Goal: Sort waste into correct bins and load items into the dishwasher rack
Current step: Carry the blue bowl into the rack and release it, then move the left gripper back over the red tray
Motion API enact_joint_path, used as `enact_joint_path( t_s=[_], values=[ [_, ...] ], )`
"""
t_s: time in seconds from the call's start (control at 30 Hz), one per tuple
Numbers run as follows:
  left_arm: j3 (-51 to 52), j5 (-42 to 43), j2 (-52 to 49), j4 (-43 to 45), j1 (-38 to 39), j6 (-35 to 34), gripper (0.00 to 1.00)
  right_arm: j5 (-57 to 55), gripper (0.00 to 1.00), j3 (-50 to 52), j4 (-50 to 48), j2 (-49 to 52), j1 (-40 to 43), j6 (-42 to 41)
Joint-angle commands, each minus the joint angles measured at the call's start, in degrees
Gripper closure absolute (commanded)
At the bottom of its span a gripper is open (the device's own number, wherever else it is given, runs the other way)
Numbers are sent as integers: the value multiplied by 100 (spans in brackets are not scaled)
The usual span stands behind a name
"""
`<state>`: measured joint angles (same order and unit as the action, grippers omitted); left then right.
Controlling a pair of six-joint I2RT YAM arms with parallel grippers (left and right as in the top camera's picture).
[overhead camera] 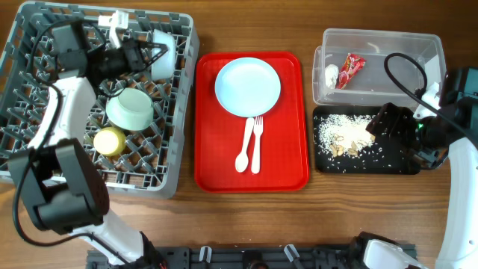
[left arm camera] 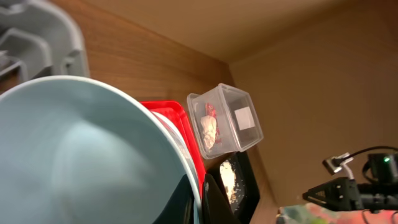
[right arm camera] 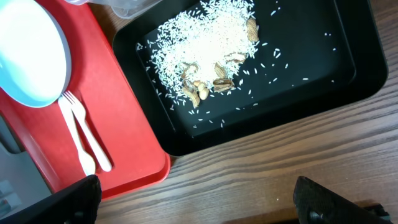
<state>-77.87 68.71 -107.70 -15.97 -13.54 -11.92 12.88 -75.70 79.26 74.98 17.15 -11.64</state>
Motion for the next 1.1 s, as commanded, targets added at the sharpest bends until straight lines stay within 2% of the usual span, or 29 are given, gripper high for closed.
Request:
enact_joint_path(
  t_s=[0.0, 0.5, 0.6, 0.63, 0.77, 0.83, 0.9, 1.07],
  values=[
    [-15, 435, -232, 39, -216, -81, 96, 70, 0, -144, -11, -96, 17, 98],
    [-15, 326, -610, -33, -811, -98, 96, 70, 0, -144, 52, -96, 17, 96],
    [-15, 323, -610, -122, -992, -96, 89, 70, 0, -144, 52, -96, 17, 96],
    [-15, 326, -610, -153, -1045, -96, 84, 70, 0, -144, 52, -96, 17, 96],
    [-15, 326, -610, -302, -1211, -96, 53, 72, 0, -144, 55, -96, 17, 94],
    [-15, 323, -610, -369, -1305, -96, 20, 72, 0, -144, 61, -96, 17, 96],
    [-15, 323, -608, -400, -1384, -98, 0, 72, 0, -144, 76, -96, 17, 96],
    [-15, 107, -511, -538, -1620, -98, 0, 72, 0, -144, 94, -96, 17, 98]
  ],
)
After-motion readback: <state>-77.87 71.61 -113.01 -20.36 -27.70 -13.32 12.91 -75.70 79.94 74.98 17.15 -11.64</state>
